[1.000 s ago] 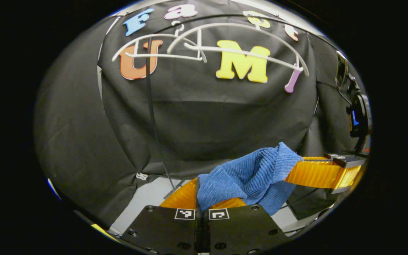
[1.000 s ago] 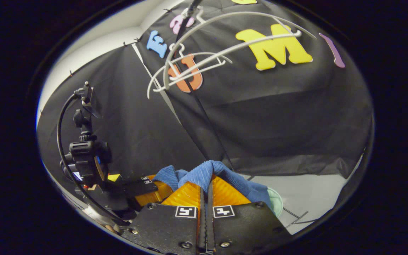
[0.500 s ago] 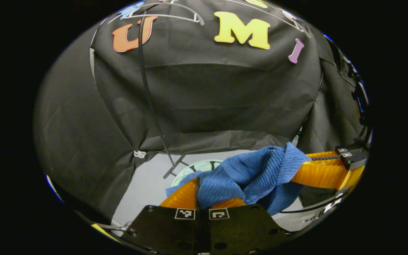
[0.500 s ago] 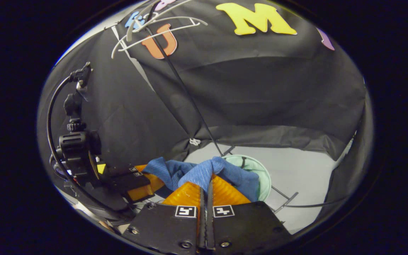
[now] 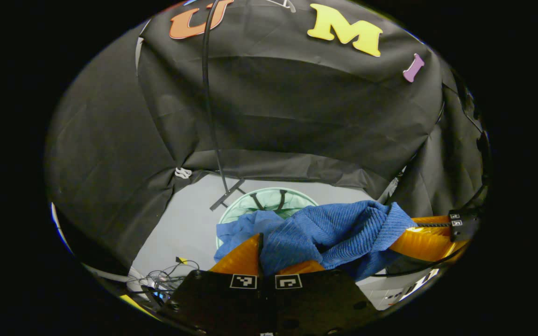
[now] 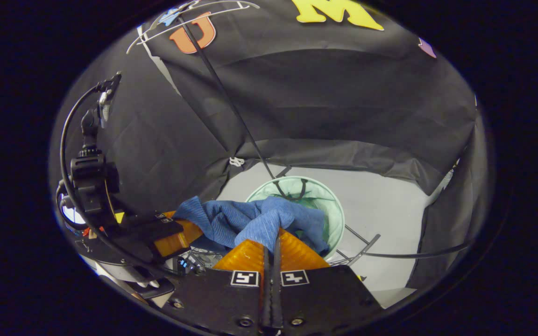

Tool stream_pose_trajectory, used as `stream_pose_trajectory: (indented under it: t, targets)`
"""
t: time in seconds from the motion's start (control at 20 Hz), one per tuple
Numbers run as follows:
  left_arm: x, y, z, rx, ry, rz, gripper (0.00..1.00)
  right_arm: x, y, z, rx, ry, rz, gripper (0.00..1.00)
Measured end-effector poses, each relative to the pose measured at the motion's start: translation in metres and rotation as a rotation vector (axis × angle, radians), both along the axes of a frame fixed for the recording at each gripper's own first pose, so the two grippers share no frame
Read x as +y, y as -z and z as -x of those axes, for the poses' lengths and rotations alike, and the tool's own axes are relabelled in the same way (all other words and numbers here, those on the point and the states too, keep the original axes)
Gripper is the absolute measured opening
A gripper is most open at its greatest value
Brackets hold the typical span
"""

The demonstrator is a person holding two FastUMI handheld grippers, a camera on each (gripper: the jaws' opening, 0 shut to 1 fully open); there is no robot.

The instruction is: Grasp the clothes on the hanger with both hands and then place them into the laundry hamper below.

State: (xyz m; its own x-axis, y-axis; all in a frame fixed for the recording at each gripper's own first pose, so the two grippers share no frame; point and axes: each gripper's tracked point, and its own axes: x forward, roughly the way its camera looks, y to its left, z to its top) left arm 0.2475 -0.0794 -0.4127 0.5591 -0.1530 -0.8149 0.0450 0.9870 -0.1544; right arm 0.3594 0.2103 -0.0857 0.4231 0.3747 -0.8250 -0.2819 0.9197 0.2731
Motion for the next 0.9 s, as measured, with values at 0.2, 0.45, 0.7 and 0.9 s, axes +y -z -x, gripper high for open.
stream_pose_trajectory:
  t: [0.2,0.45,0.7,0.9]
  targets:
    - [0.005,-0.002,-0.002,-0.008,0.004,-0.017,0.01,-0.005,0.001,-0.001,-0.009,0.014,0.016,0.04]
    - [0.007,-0.008,-0.008,-0.038,0.013,-0.037,0.34,-0.009,0.005,-0.012,-0.022,0.059,0.025,0.08]
    - [0.013,-0.012,-0.010,-0.066,0.001,-0.046,1.00,-0.010,-0.015,-0.035,-0.145,0.072,0.017,0.83]
    - [0.019,-0.040,-0.022,-0.149,-0.024,-0.055,0.97,-0.012,-0.023,-0.042,-0.207,0.078,0.028,0.95]
